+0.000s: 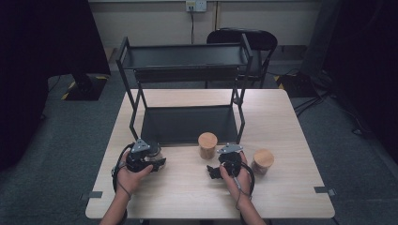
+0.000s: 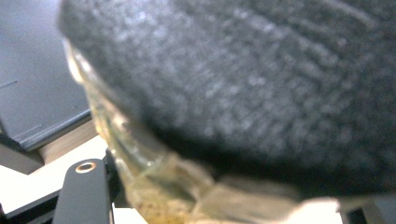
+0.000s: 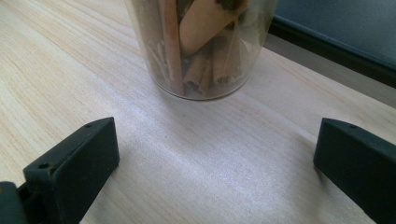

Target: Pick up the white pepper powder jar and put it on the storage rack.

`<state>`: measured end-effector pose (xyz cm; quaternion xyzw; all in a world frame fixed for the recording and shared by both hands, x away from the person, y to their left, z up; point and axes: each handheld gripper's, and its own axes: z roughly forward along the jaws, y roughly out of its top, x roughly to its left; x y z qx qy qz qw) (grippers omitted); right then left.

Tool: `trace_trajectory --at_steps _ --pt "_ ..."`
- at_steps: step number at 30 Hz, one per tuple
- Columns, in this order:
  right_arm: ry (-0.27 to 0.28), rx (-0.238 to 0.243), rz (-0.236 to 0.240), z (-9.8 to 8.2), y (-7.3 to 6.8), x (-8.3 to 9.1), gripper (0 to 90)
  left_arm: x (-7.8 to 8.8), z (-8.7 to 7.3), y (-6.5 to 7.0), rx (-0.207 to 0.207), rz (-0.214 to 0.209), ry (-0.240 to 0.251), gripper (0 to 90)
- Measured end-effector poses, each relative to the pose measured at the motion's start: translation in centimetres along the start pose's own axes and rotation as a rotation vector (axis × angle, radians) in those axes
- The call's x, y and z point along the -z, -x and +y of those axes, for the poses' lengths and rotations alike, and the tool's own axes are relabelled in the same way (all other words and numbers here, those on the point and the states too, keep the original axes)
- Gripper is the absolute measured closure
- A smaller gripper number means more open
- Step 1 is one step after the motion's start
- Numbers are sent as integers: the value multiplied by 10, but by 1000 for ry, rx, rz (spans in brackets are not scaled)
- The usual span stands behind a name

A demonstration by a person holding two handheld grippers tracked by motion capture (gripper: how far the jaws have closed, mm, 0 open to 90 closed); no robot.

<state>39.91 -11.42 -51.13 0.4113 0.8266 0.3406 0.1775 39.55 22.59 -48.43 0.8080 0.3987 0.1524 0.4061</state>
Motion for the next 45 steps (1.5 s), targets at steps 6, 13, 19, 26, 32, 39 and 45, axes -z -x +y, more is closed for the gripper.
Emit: trace_trajectory --at_steps 6,13,19,26,32,39,45 --pt "0 0 0 0 0 0 0 -1 7 -1 -4 -8 -5 310" --pt "0 0 0 0 0 0 0 -4 13 0 -1 -11 2 311" --pt "0 0 0 0 0 0 0 -6 18 0 -3 -16 4 311" --pt "0 0 0 0 0 0 0 -9 24 1 -7 -27 -3 311" --pt "0 0 0 0 0 0 0 -11 31 1 -9 -36 0 311" --pt "0 0 0 0 0 0 0 -12 37 -1 -7 -39 -5 311" --pt "0 0 0 0 0 0 0 -13 42 -2 -1 -34 -2 312"
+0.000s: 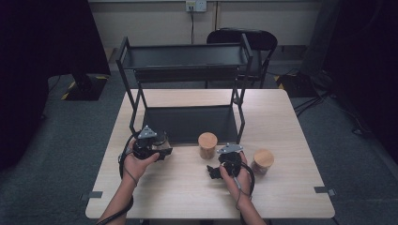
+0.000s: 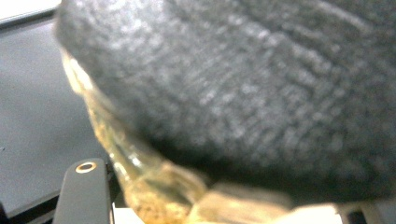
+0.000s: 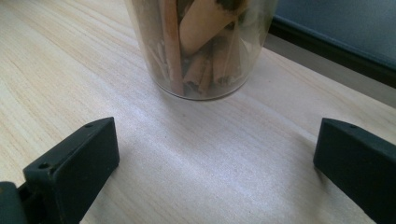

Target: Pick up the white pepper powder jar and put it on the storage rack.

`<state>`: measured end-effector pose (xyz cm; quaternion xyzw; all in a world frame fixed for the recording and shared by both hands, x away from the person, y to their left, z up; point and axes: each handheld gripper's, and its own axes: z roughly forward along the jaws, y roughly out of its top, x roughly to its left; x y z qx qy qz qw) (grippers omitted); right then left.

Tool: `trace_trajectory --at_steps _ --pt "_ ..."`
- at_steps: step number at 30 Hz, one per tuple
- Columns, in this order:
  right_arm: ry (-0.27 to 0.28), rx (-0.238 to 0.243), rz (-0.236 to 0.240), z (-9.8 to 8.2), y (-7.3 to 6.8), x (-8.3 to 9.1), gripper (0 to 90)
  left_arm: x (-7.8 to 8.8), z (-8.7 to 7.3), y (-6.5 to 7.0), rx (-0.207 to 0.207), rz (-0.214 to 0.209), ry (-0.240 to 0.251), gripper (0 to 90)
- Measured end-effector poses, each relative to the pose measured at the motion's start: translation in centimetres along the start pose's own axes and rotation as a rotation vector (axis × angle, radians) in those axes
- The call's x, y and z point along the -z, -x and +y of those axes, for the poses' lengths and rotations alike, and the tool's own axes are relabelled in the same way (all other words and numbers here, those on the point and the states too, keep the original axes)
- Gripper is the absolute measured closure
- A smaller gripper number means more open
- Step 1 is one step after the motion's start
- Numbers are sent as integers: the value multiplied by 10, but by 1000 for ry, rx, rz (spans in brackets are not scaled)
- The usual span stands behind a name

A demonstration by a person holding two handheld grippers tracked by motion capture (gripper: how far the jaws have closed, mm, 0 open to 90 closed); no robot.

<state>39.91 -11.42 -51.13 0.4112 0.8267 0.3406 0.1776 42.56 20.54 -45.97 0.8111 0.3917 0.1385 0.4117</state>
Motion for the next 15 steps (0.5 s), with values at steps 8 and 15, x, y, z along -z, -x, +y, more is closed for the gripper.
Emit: trace_trajectory --at_steps 8,15 --pt "0 0 0 0 0 0 0 -3 6 -2 -1 7 -1 312" --pt "0 0 0 0 0 0 0 -7 13 -3 7 11 10 312"
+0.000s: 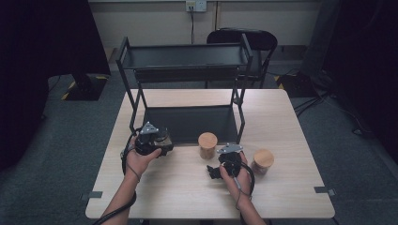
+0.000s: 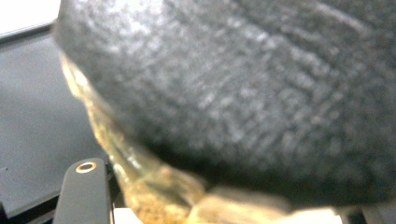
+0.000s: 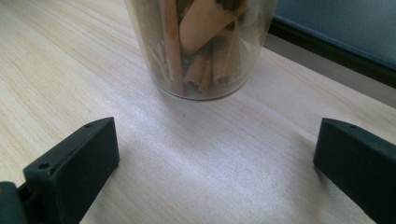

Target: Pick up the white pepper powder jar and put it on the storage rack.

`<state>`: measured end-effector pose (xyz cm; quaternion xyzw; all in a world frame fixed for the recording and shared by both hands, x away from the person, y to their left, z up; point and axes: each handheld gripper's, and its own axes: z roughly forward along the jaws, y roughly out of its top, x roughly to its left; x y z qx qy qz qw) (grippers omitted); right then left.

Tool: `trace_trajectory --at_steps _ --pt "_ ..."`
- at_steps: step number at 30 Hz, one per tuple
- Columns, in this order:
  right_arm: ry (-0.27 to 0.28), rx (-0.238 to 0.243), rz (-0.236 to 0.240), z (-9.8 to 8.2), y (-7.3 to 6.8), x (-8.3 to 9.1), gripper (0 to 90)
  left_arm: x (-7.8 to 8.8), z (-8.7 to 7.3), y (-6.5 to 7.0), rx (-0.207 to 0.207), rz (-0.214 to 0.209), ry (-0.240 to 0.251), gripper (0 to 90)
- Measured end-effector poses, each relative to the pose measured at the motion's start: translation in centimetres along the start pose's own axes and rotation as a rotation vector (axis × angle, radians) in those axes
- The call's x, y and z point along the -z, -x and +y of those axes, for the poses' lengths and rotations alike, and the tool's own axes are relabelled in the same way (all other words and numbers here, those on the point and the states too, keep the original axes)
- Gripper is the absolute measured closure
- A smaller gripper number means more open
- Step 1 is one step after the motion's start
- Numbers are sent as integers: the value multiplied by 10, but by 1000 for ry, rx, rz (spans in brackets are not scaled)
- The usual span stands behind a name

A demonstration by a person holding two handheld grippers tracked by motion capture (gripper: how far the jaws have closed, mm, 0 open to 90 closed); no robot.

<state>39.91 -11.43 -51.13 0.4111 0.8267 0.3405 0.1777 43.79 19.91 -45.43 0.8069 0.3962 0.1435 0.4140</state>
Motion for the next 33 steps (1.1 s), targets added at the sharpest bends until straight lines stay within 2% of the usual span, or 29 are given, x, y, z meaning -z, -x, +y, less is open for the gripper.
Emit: trace_trajectory --at_steps 10,14,33 --pt "0 0 0 0 0 0 0 -3 5 -3 9 11 2 312" --pt "0 0 0 0 0 0 0 -5 8 -6 1 23 -12 312" --pt "0 0 0 0 0 0 0 -6 16 -22 31 89 27 313"
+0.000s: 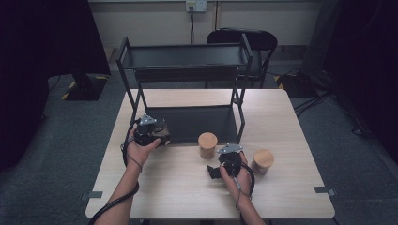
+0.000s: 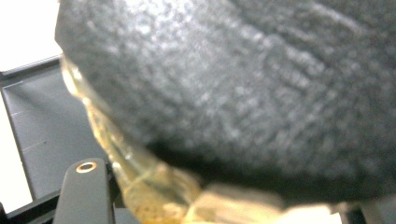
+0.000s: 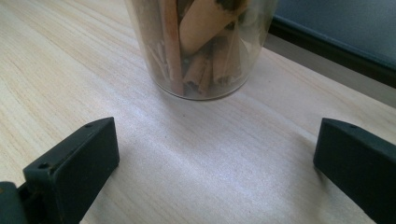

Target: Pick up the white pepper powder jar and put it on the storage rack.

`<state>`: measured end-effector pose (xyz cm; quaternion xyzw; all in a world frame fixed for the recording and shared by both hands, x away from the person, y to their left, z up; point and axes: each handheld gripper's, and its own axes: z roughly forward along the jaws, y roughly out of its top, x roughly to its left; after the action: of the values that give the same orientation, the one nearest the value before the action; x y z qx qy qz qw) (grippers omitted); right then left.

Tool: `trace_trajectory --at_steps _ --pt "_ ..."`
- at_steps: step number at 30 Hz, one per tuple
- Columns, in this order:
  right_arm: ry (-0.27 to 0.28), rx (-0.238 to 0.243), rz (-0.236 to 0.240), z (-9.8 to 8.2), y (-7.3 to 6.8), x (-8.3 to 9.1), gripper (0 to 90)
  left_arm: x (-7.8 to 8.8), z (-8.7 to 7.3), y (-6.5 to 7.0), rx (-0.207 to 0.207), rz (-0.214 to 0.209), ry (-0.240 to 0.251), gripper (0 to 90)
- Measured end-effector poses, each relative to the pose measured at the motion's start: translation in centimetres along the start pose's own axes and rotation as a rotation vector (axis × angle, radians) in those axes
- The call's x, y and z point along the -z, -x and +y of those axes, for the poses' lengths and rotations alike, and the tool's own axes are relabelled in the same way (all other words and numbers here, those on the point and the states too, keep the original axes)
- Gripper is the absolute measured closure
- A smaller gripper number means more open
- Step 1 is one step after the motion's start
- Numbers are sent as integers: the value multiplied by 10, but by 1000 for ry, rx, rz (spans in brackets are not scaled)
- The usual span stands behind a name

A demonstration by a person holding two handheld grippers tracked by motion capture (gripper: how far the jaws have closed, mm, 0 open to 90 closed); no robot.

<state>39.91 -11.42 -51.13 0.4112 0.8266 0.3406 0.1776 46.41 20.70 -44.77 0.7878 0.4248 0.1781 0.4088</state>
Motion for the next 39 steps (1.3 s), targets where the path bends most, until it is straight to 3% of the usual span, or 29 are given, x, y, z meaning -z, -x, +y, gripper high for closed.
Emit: trace_trajectory --at_steps 33,39 --pt "0 0 0 0 0 0 0 -21 9 -13 32 71 7 314" --pt "0 0 0 0 0 0 0 -25 11 -14 19 78 -5 314"
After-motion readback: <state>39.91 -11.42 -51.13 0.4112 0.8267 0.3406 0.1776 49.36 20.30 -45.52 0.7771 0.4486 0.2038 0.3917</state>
